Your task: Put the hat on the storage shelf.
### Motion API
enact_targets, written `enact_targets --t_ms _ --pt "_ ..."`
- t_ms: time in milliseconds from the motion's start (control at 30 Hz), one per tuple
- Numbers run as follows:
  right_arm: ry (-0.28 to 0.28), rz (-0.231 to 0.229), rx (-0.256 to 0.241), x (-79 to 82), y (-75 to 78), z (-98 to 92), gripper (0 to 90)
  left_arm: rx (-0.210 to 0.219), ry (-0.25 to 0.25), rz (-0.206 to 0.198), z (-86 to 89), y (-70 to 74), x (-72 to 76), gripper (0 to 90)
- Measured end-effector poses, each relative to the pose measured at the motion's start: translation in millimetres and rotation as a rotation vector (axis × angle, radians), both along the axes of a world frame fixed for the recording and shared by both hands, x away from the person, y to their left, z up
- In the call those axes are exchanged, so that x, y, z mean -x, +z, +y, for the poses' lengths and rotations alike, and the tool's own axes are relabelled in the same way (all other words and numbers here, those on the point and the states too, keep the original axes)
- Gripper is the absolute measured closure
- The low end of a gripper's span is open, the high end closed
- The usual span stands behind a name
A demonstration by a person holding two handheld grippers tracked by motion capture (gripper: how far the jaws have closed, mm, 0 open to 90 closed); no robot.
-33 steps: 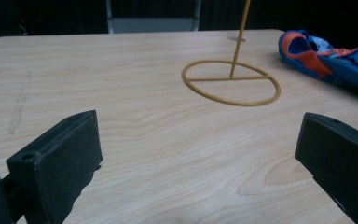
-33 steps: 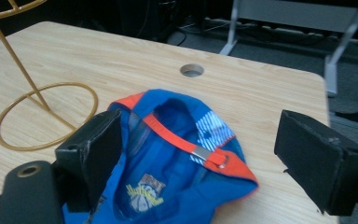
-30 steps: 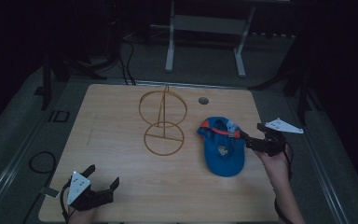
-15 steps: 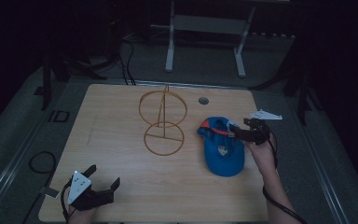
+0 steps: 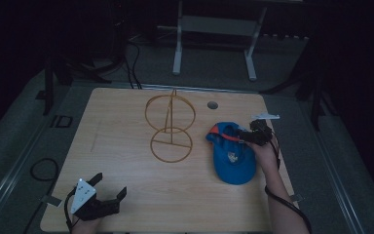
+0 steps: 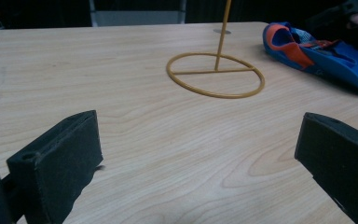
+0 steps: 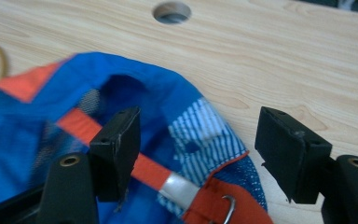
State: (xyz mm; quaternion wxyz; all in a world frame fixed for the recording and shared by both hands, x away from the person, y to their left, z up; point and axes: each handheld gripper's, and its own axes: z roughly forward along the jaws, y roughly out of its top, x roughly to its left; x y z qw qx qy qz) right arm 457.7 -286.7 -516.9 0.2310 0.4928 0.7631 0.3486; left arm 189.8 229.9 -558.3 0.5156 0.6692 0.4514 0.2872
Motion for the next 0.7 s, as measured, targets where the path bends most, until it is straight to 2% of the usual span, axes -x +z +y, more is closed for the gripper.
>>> enact_targets --t_ms 167,200,333,367,467,500,533,567,600,667,700 --pt "-0.004 0.025 0.036 -8.3 -11.1 3.4 31.0 -0.008 -0.017 0.003 -2.6 0.0 0.5 0.8" --pt "-0.006 0.041 0.056 -11.4 -16.3 6.6 31.0 -0.01 -0.02 0.003 -3.6 0.1 0.6 0.8" --pt "-0.004 0.066 0.057 -15.3 -22.9 8.4 31.9 -0.015 -0.024 0.003 -5.5 0.1 1.3 0.8" --pt "-0.001 0.085 0.057 -17.1 -27.3 7.6 35.4 -0.013 -0.028 0.004 -5.5 0.0 1.3 0.8" --pt "0.004 0.103 0.053 -17.7 -30.2 6.4 37.6 -0.007 -0.025 0.006 -4.8 0.0 1.3 0.8" --pt "0.02 0.113 0.069 -17.1 -32.0 5.9 42.2 -0.003 -0.025 0.005 -4.5 -0.1 1.2 0.8" --pt "0.02 0.113 0.069 -17.1 -32.0 5.9 42.2 -0.007 -0.02 0.005 -4.3 0.0 1.2 0.8" --pt "0.034 0.112 0.106 -15.7 -32.5 8.3 49.8 -0.007 -0.021 0.006 -4.0 0.0 1.2 0.8" --pt "0.034 0.112 0.106 -15.7 -32.5 8.3 49.8 -0.009 -0.02 0.007 -3.8 0.0 1.2 0.8" --pt "0.051 0.11 0.117 -14.3 -31.8 10.7 57.2 -0.011 -0.017 0.009 -3.5 0.1 1.1 0.8" --pt "0.072 0.115 0.106 -12.9 -31.8 12.5 69.1 -0.01 -0.018 0.012 -3.4 0.0 0.9 0.8"
